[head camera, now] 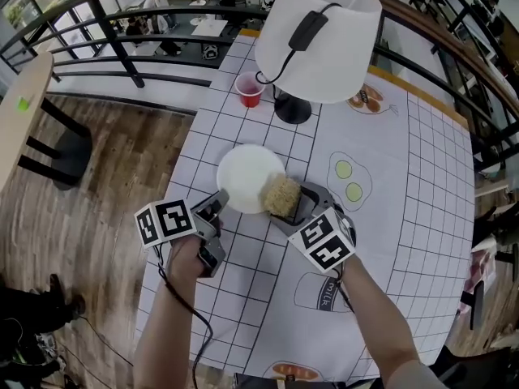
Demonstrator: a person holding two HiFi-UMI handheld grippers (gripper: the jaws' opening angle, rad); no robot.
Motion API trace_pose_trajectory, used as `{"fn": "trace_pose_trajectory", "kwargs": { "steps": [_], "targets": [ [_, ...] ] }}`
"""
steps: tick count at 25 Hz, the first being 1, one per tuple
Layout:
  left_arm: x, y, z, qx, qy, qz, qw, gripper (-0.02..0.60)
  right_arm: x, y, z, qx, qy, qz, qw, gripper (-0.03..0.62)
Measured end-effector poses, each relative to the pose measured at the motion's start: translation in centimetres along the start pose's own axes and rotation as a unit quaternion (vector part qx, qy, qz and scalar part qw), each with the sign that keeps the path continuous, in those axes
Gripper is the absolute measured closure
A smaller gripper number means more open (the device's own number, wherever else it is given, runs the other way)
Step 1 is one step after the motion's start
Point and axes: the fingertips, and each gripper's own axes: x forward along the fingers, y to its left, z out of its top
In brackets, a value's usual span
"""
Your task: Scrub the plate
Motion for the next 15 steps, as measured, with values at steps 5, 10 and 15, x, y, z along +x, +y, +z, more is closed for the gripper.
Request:
{"fn": "trace_pose_trajectory", "kwargs": {
  "steps": [5,10,15],
  "targets": [
    [0.2,0.1,-0.1,-0.002,0.005,0.003,1.0,0.563,-0.3,-0.1,0.1,0.0,0.011,-0.012,1.0,0.227],
    [0.3,-0.3,-0.6,0.026,0.019,0.006,0.9994,0.561,-1.0,0.0,0.9,-0.01,0.018,-0.02,1.0,0.227],
    [-0.4,-1.2,-2.9,0.072,0.057,0.026,0.9955,0.472,-2.7,0.2,1.3,-0.007,0.011,-0.022,1.0,0.227]
  ]
}}
